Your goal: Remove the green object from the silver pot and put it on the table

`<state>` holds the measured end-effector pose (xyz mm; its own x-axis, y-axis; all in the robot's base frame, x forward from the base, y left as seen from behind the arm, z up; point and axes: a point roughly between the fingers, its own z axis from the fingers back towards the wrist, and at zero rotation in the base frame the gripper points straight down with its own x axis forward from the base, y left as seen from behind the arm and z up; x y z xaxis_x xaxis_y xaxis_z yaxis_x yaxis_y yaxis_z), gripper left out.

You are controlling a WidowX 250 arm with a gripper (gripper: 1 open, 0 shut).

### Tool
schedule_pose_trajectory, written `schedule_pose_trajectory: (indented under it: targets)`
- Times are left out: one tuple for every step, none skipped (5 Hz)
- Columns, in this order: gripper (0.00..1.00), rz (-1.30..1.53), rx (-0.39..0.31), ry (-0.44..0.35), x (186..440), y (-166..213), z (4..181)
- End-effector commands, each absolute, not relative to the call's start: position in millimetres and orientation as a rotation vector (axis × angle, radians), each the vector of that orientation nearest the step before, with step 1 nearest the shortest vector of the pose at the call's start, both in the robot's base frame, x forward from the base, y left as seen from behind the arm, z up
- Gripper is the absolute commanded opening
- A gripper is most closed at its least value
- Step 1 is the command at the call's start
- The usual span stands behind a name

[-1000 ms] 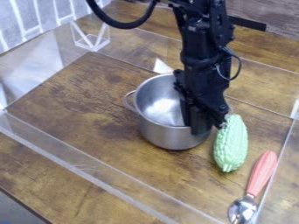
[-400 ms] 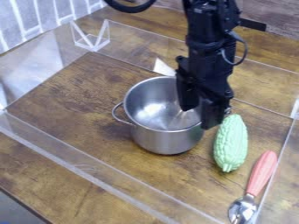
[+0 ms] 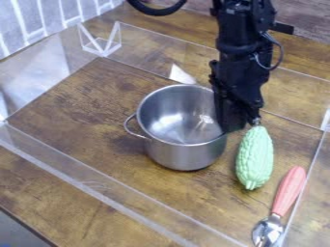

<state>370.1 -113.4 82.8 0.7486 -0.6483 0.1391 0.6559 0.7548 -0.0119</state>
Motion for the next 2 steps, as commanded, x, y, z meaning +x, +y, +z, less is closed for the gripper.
schedule_pose_trajectory:
  targets:
    - [1.00, -0.705, -0.071, -0.204, 379.4, -113.9, 100.3]
    - [1.00, -0.699, -0.085, -0.207, 379.9, -118.1, 97.4]
